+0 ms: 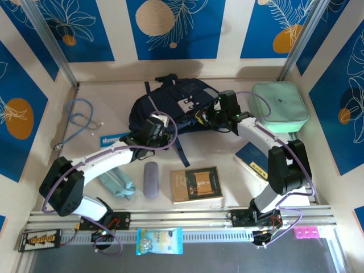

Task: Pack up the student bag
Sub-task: Unzip the student bag at the center of the table.

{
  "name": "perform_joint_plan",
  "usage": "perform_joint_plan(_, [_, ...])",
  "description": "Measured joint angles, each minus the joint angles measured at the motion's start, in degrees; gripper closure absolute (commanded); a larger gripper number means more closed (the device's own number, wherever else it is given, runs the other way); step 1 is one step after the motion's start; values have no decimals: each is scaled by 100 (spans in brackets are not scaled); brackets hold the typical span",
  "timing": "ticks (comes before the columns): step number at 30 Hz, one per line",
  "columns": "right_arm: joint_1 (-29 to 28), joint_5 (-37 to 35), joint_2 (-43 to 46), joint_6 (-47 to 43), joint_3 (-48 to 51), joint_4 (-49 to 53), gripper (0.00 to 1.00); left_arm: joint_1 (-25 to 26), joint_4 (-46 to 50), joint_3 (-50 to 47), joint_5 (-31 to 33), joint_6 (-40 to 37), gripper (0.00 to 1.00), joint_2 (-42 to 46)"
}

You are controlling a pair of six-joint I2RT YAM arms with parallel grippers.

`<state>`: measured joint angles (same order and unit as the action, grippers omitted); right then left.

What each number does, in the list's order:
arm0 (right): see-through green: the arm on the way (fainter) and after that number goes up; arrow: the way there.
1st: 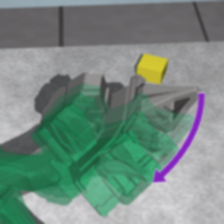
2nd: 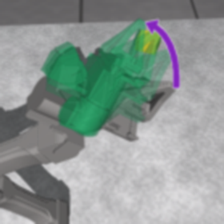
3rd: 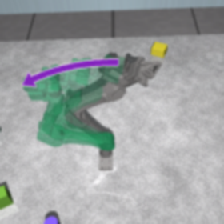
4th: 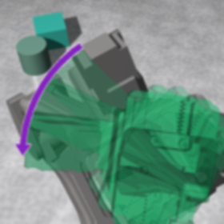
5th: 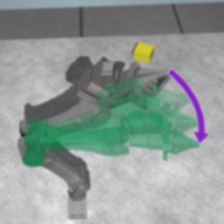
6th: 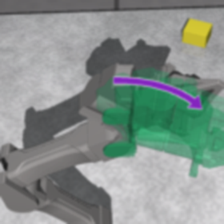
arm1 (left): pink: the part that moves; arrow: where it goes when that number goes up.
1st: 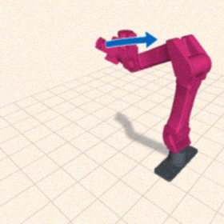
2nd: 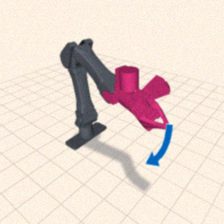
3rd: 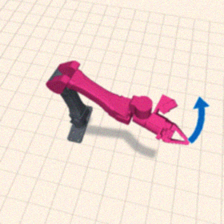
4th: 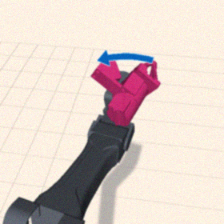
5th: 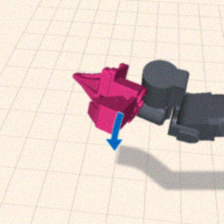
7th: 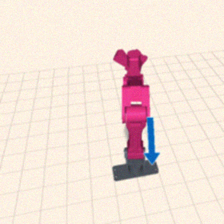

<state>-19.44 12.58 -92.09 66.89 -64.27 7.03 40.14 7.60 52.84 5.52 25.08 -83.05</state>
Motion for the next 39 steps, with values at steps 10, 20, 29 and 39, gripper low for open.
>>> perform_joint_plan(10, [39, 55, 0, 4, -24, -7, 99, -2, -557, -59, -122, -131, 70, -155])
perform_joint_plan(20, [52, 98, 0, 7, -131, -4, 99, -2, -566, -92, 55, 87, 75, -212])
perform_joint_plan(29, [83, 118, -4, 7, -136, -2, 100, 0, -540, -168, 216, 140, 100, -212])
perform_joint_plan(39, [234, 151, -4, -85, -136, 39, 100, -223, -511, -225, 114, -13, 100, -140])
